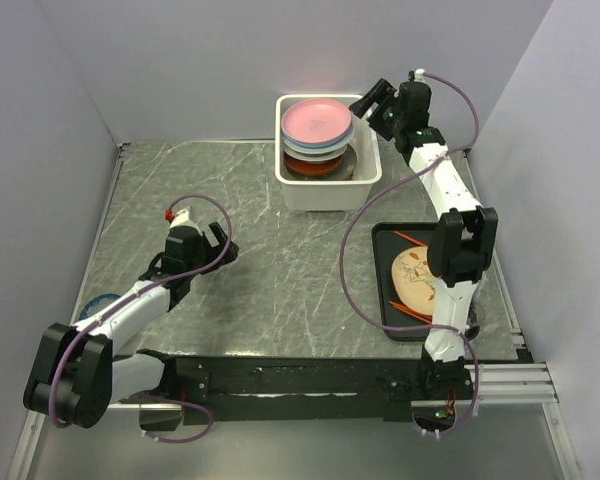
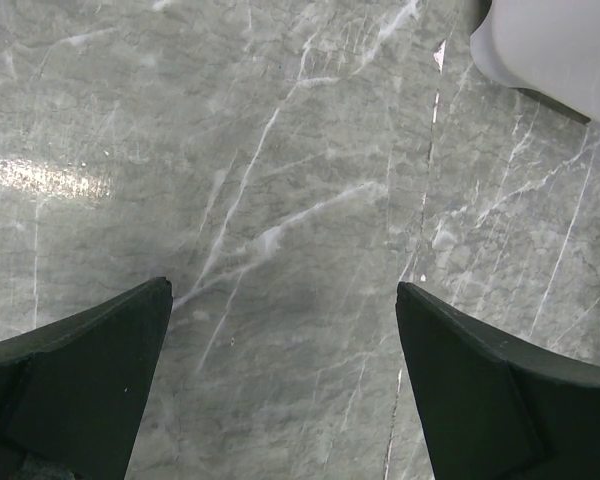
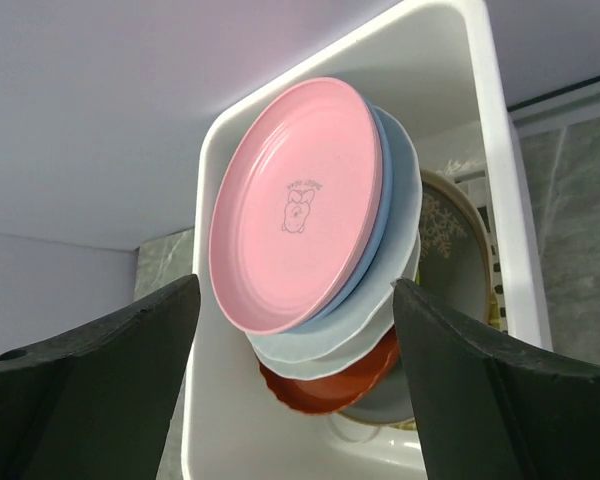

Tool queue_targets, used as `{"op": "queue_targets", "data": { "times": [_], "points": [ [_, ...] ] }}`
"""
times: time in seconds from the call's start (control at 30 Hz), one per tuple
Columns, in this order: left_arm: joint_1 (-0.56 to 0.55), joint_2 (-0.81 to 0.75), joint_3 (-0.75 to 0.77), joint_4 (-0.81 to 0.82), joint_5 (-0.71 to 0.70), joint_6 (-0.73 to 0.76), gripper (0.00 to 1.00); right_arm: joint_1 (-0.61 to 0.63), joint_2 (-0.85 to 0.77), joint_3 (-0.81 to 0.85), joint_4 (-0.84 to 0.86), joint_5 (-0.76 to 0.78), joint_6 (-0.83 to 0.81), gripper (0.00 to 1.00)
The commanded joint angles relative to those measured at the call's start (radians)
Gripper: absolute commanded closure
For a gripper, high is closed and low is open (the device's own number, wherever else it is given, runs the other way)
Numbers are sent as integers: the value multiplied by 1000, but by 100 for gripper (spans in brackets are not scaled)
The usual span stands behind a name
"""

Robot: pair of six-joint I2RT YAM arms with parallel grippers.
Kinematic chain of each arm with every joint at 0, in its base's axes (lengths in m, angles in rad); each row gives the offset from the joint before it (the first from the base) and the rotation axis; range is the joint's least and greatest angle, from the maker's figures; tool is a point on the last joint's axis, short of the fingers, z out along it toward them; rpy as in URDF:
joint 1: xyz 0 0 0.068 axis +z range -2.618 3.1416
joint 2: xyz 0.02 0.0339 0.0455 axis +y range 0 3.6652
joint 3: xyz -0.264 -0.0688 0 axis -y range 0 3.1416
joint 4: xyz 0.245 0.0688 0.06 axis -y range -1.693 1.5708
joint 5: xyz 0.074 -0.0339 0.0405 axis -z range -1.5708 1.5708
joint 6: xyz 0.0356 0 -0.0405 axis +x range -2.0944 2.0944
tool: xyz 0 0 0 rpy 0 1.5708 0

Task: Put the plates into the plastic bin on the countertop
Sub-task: Place the plate in the plastic bin, then reset both arms

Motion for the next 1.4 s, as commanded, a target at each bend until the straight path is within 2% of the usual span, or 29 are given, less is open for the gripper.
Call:
{"op": "queue_targets", "data": {
  "times": [0.0,0.07,0.33,0.47,0.67,0.87,0.97,1.17,1.37],
  "points": [
    [-3,-34,27,14,19,19,1,0,-117,4,-63,43,-75,15],
    [-3,-30,33,18,35,28,1,2,-154,-38,-90,55,-101,14],
    [-3,-45,71,-4,42,44,1,2,-499,-504,-49,147,-161,8],
    [-3,-30,140,-25,42,59,1,2,-664,-709,-70,173,-177,6],
    [-6,18,227,-78,56,74,1,2,-871,-932,-97,187,-175,2],
    [-11,-11,234,-116,20,88,1,2,-1063,-1183,-150,210,-180,0],
    [-11,-45,223,-114,3,87,1,0,-1128,-1262,-176,227,-191,0],
    [-11,-80,214,-113,0,97,1,2,-1156,-1317,-224,253,-223,0],
    [-11,-91,214,-117,-13,114,1,2,-1169,-1354,-167,239,-224,0]
  ]
}}
